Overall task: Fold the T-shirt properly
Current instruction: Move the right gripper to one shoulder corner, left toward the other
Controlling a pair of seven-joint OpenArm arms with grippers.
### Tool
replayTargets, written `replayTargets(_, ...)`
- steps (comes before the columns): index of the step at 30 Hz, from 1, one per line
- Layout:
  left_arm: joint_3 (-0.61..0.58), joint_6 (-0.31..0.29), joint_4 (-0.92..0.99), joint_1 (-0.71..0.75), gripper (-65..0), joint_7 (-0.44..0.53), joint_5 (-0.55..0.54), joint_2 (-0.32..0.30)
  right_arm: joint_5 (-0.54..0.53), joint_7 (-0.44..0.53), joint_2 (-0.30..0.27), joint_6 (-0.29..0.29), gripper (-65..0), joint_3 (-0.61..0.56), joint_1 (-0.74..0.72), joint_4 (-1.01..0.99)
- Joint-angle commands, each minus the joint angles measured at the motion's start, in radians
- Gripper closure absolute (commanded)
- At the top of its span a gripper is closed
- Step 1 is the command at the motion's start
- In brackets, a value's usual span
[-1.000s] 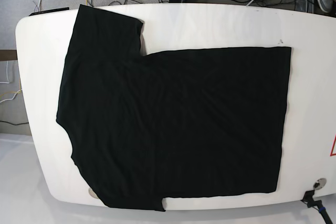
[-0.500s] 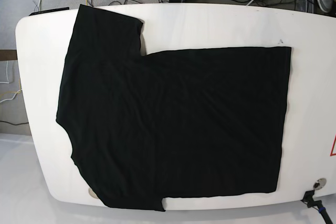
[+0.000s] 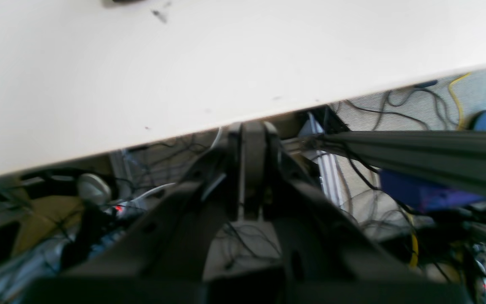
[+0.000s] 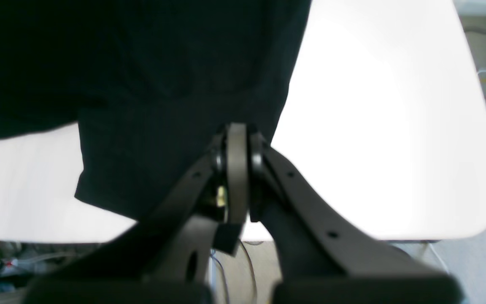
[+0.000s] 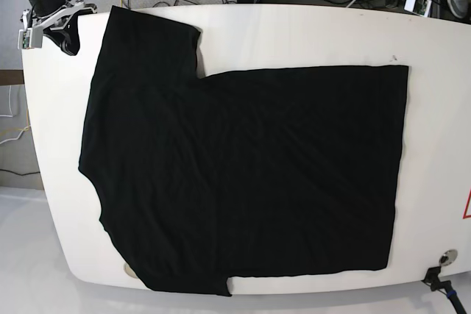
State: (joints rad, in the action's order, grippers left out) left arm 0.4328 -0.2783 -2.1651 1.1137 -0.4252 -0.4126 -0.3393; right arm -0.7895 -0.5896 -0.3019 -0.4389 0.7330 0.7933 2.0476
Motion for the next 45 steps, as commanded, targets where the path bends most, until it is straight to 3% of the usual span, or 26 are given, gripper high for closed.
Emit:
replayTargets(1,0.01,0.001,-0.034,-0.011,0.0,0.019,-0.005,-0.005,-0.006,-0.009,-0.009,-0.031,-2.8,0.002,-0.023,-0.019)
replayTargets(5,0.011,0.002,-0.042,-0.066,-0.9,0.022,-0.006,-0.01,0.029,-0.056,-0.009,-0.033,-9.8,-0.001,-0.065,-0.057)
replayTargets(9,0.009,0.026,-0.049,-0.105,-19.6,0.045,0.007,-0.011,0.117,-0.097,-0.001,-0.012,-15.7,-0.013,-0.106,-0.089)
replayTargets(13,0.009,0.038,-0.047,-0.144,-25.3,0.056,0.022,-0.018,0.201,-0.117,0.01,-0.006,-16.3,-0.022,-0.142,-0.133)
replayTargets(16,0.008,0.038,-0.032,-0.183,-25.3,0.045,0.021,-0.023,0.233,-0.115,0.014,-0.001,-17.2,-0.041,-0.161,-0.152)
replayTargets(18,0.015,0.036,-0.017,-0.215,-21.9,0.035,0.02,-0.024,0.241,-0.109,0.018,-0.001,-17.8,-0.051,-0.17,-0.152)
replayTargets(22,0.015,0.039,-0.005,-0.226,-22.4,0.015,0.02,-0.008,0.223,-0.122,0.018,-0.067,-16.4,-0.087,-0.193,-0.188)
replayTargets(30,0.019,0.056,0.044,-0.245,-22.9,-0.03,0.022,-0.007,0.203,-0.13,0.021,-0.078,-15.9,-0.191,-0.203,-0.199)
replayTargets(37,0.179,0.062,0.12,-0.308,-24.0,-0.147,-0.08,0.0,0.19,-0.141,0.036,-0.073,-15.5,-0.221,-0.205,-0.204)
replayTargets(45,0.366,0.063,0.371,-0.431,-24.3,-0.256,-0.227,-0.002,0.176,-0.163,0.037,-0.079,-15.1,-0.222,-0.209,-0.206)
